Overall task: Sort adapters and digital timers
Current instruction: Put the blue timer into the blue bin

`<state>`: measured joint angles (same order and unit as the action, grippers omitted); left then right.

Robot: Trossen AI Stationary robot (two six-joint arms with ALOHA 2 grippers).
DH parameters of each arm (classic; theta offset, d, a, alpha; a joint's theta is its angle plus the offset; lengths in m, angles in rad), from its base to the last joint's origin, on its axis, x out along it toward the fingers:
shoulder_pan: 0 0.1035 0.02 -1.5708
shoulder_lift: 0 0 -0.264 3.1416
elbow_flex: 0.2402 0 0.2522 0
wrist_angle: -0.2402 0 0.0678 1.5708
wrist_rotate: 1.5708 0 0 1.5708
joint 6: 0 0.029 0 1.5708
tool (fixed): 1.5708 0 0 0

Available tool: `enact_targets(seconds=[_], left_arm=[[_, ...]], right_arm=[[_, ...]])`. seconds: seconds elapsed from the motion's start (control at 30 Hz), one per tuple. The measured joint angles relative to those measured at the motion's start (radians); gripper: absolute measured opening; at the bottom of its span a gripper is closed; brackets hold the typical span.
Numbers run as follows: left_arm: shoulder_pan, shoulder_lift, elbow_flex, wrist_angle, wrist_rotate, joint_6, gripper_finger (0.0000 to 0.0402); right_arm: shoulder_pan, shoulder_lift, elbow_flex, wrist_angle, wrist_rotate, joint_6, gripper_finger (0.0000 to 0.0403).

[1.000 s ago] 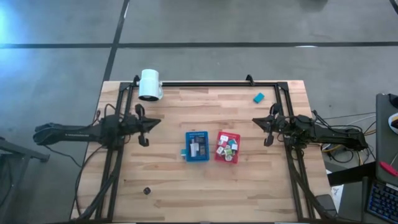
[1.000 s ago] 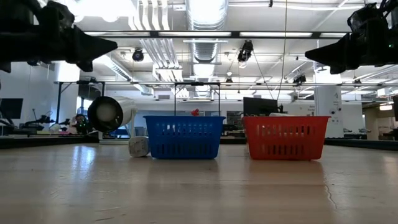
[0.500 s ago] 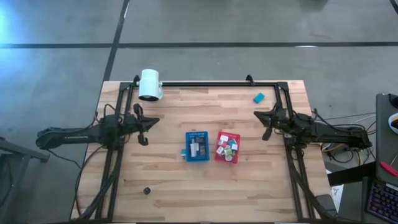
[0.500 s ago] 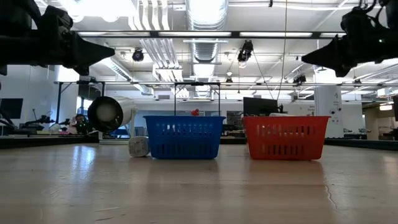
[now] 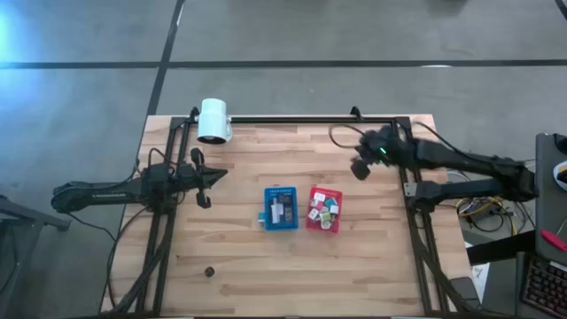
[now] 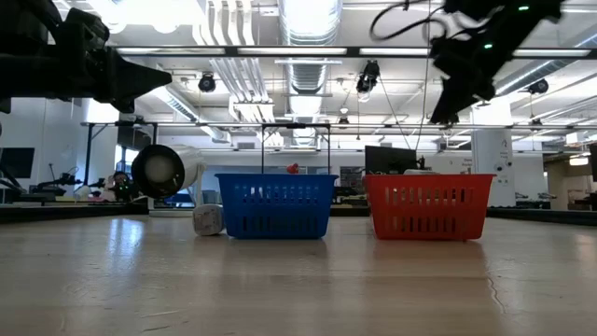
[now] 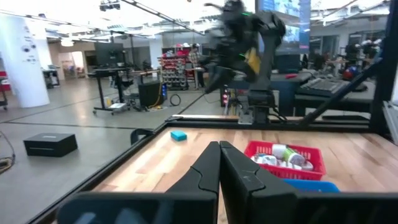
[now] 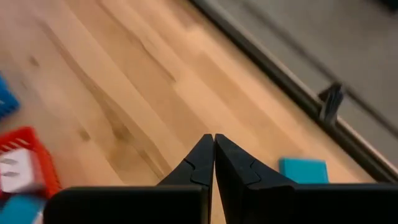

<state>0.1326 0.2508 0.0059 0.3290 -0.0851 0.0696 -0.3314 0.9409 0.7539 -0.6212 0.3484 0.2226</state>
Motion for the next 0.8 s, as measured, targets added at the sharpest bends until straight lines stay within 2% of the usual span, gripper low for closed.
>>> enact_targets(seconds=[0.1, 0.27, 0.4, 0.53, 0.7, 0.8], left_arm=[[0.000, 0.000, 0.000, -0.008, 0.017, 0.000, 0.0009], [0.000, 0.000, 0.000, -0.008, 0.017, -0.003, 0.0008], [0.000, 0.000, 0.000, -0.009, 0.017, -0.003, 0.0011], [0.000, 0.000, 0.000, -0.009, 0.017, -0.003, 0.0008], [0.000, 0.000, 0.000, -0.009, 0.017, -0.003, 0.0007], [0.000, 0.000, 0.000, -0.009, 0.017, 0.001, 0.0012]], right_arm=[[-0.100, 0.164, 0.125, -0.108, -0.076, -0.042, 0.0009], [-0.300, 0.385, 0.282, -0.282, -0.099, -0.151, 0.0034], [-0.465, 0.515, 0.353, -0.377, -0.196, -0.244, 0.0097], [-0.571, 0.614, 0.373, -0.388, -0.255, -0.284, 0.0167], [-0.641, 0.711, 0.384, -0.372, -0.296, -0.332, 0.0247], [-0.651, 0.749, 0.374, -0.305, -0.300, -0.359, 0.0288]])
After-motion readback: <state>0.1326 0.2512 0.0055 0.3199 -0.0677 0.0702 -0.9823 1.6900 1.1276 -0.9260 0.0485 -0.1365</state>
